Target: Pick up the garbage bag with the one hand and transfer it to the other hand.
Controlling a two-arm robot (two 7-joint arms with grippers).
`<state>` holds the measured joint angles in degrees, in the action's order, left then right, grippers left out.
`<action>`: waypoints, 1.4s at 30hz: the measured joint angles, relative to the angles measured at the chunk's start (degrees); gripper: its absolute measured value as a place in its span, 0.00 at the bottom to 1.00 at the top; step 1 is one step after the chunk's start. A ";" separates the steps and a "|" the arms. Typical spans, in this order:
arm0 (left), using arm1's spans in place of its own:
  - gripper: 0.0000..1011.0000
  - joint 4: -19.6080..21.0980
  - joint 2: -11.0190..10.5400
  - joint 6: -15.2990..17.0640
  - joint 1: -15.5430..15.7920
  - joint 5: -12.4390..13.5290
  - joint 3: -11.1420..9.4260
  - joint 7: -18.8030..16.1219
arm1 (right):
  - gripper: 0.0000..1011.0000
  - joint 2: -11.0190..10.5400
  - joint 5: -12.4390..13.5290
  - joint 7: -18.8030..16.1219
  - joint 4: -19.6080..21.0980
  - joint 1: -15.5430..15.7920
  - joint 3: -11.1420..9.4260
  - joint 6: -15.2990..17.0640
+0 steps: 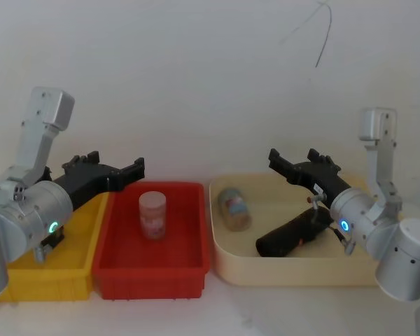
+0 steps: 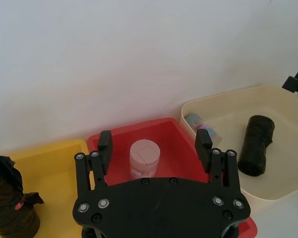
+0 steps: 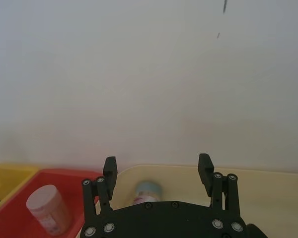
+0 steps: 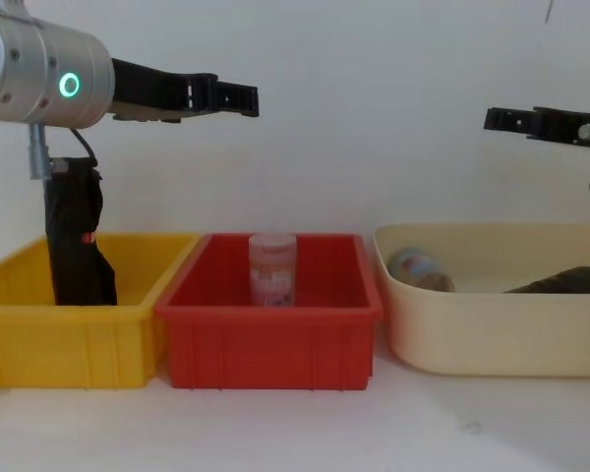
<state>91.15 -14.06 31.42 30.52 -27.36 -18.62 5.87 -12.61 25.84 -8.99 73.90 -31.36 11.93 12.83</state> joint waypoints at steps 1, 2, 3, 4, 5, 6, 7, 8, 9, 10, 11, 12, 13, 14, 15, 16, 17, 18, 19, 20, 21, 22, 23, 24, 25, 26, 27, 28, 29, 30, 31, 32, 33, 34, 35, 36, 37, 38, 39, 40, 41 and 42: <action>0.99 0.00 0.00 0.00 0.00 0.00 0.00 0.00 | 0.99 -0.08 -0.04 -0.24 0.11 0.15 0.00 -0.21; 0.99 0.00 0.00 0.00 0.00 0.00 0.00 0.00 | 0.99 -0.29 -0.10 -0.79 0.40 0.53 0.03 -0.59; 0.99 0.00 0.00 0.00 0.00 0.00 0.00 0.00 | 0.99 -0.39 -0.12 -1.09 0.54 0.70 0.06 -0.79; 0.99 0.00 0.00 0.00 0.00 0.00 0.00 0.00 | 0.99 -0.49 -0.15 -1.47 0.69 0.86 0.12 -1.02; 0.99 0.00 0.00 0.00 0.00 0.00 0.00 0.00 | 0.99 -0.59 -0.17 -1.68 0.84 1.01 0.19 -1.15; 0.99 0.00 0.00 0.00 0.00 0.00 0.00 0.00 | 0.99 -0.85 -0.22 -2.43 1.26 1.34 0.41 -1.53; 0.99 0.00 0.00 0.00 0.00 0.00 0.00 0.00 | 0.99 -0.95 -0.25 -2.76 1.39 1.44 0.48 -1.68; 0.99 0.00 0.00 0.00 0.00 0.00 0.00 0.00 | 0.99 -1.10 -0.27 -3.11 1.62 1.62 0.64 -1.83; 0.99 0.00 0.00 0.00 0.00 0.00 0.00 0.00 | 0.99 -1.36 -0.31 -3.94 1.99 1.90 0.90 -2.15; 0.99 0.00 0.00 0.00 0.00 0.00 0.00 0.00 | 0.99 -1.50 -0.32 -4.30 2.17 2.05 1.04 -2.28; 0.99 0.00 0.00 0.00 0.00 0.00 0.00 0.00 | 0.99 -1.63 -0.34 -4.68 2.33 2.18 1.19 -2.41; 0.99 0.00 0.00 0.00 0.00 0.00 0.00 0.00 | 0.99 -1.81 -0.34 -5.08 2.58 2.37 1.40 -2.55; 0.99 0.00 0.00 0.00 0.00 0.00 0.00 0.00 | 0.99 -2.08 -0.37 -5.98 2.96 2.65 1.69 -2.87; 0.99 0.00 0.00 0.00 0.00 0.00 0.00 0.00 | 0.99 -2.23 -0.38 -6.34 3.16 2.81 1.84 -3.00; 0.99 0.00 0.00 0.00 0.00 0.00 0.00 0.00 | 0.99 -2.41 -0.39 -6.74 3.43 2.92 2.07 -3.13; 0.99 0.00 0.00 0.00 0.00 0.00 0.00 0.00 | 0.99 -2.70 -0.42 -7.54 3.86 3.14 2.47 -3.39; 0.99 0.00 0.00 0.00 0.00 0.00 0.00 0.00 | 0.99 -2.84 -0.43 -8.07 4.06 3.26 2.68 -3.56; 0.99 0.00 0.00 0.00 0.00 0.00 0.00 0.00 | 0.99 -2.97 -0.44 -8.49 4.25 3.35 2.87 -3.70; 0.99 0.00 0.00 0.00 0.00 0.00 0.00 0.00 | 0.99 -3.31 -0.46 -9.26 4.71 3.58 3.38 -3.93; 0.99 0.00 0.00 0.00 0.00 0.00 0.00 0.00 | 0.99 -3.44 -0.47 -9.72 4.89 3.67 3.59 -4.10; 0.99 0.00 0.00 0.00 0.00 0.00 0.00 0.00 | 0.99 -3.58 -0.48 -10.26 5.09 3.77 3.80 -4.21; 0.99 0.00 0.00 0.00 0.00 0.00 0.00 0.00 | 0.99 -3.78 -0.49 -10.68 5.36 3.89 4.07 -4.33; 0.99 0.00 0.00 0.00 0.00 0.00 0.00 0.00 | 0.99 -4.05 -0.51 -11.46 5.78 4.06 4.52 -4.55; 0.99 0.00 0.00 0.00 0.00 0.00 0.00 0.00 | 0.99 -4.18 -0.53 -11.89 5.99 4.14 4.78 -4.67; 0.99 0.00 0.00 0.00 0.00 0.00 0.00 0.00 | 0.99 -4.30 -0.54 -12.42 6.19 4.22 5.04 -4.81; 0.99 -0.01 0.00 0.00 0.00 0.00 0.00 0.00 | 0.99 -4.56 -0.57 -13.24 6.59 4.37 5.55 -5.06; 0.99 0.00 0.00 0.00 0.00 0.00 0.00 0.00 | 0.99 -4.73 -0.58 -13.63 6.86 4.47 5.89 -5.17; 0.99 0.00 0.00 0.00 0.00 0.00 0.00 0.00 | 0.99 -4.97 -0.61 -14.42 7.25 4.59 6.33 -5.43; 0.99 0.00 0.00 0.00 0.00 0.00 0.00 0.00 | 0.99 -5.09 -0.62 -14.95 7.47 4.65 6.57 -5.54; 0.99 0.00 0.00 0.00 0.00 0.00 0.00 0.00 | 0.99 -5.24 -0.64 -15.35 7.78 4.73 6.94 -5.64; 0.99 0.00 0.00 0.00 0.00 0.00 0.00 0.00 | 0.99 -5.35 -0.66 -15.73 8.01 4.80 7.23 -5.73; 0.99 0.00 0.00 0.00 0.00 0.00 0.00 0.00 | 0.99 -5.56 -0.74 -16.63 8.45 4.91 7.79 -5.95; 0.99 0.00 0.00 0.00 0.00 0.00 0.00 0.00 | 0.99 -5.66 -0.75 -16.88 8.68 4.97 8.08 -6.01; 0.99 0.00 0.00 0.00 0.00 0.00 0.00 0.00 | 0.99 -5.76 -0.79 -17.27 8.88 5.03 8.35 -6.12; 0.99 0.00 0.00 0.00 0.00 0.00 0.00 0.00 | 0.99 -5.96 -0.84 -18.11 9.29 5.14 8.88 -6.26; 0.99 0.00 0.00 0.00 0.00 0.00 0.00 0.00 | 0.99 -6.08 -0.87 -18.48 9.59 5.18 9.30 -6.35; 0.99 0.00 0.00 0.00 0.00 0.00 0.00 0.00 | 0.99 -6.26 -0.96 -19.33 10.04 5.26 9.92 -6.52; 0.99 0.00 0.00 0.00 0.00 0.00 0.00 0.00 | 0.99 -6.36 -1.00 -19.70 10.28 5.31 10.22 -6.59; 0.99 0.00 0.00 0.00 0.00 0.00 0.00 0.00 | 0.99 -6.45 -1.03 -20.06 10.57 5.36 10.60 -6.65; 0.99 0.00 0.00 0.00 0.00 0.00 0.00 0.00 | 0.99 -6.53 -1.07 -20.41 10.79 5.38 10.89 -6.71; 0.99 0.00 0.00 0.00 0.00 0.00 0.00 0.00 | 0.99 -6.69 -1.16 -21.12 11.20 5.41 11.54 -6.85; 0.99 0.00 0.00 0.00 0.00 0.00 0.00 0.00 | 0.99 -6.75 -1.21 -21.46 11.40 5.44 11.87 -6.91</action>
<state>91.15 -14.06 31.42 30.52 -27.37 -18.62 5.87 -19.37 24.62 -30.45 85.31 -25.92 23.80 5.92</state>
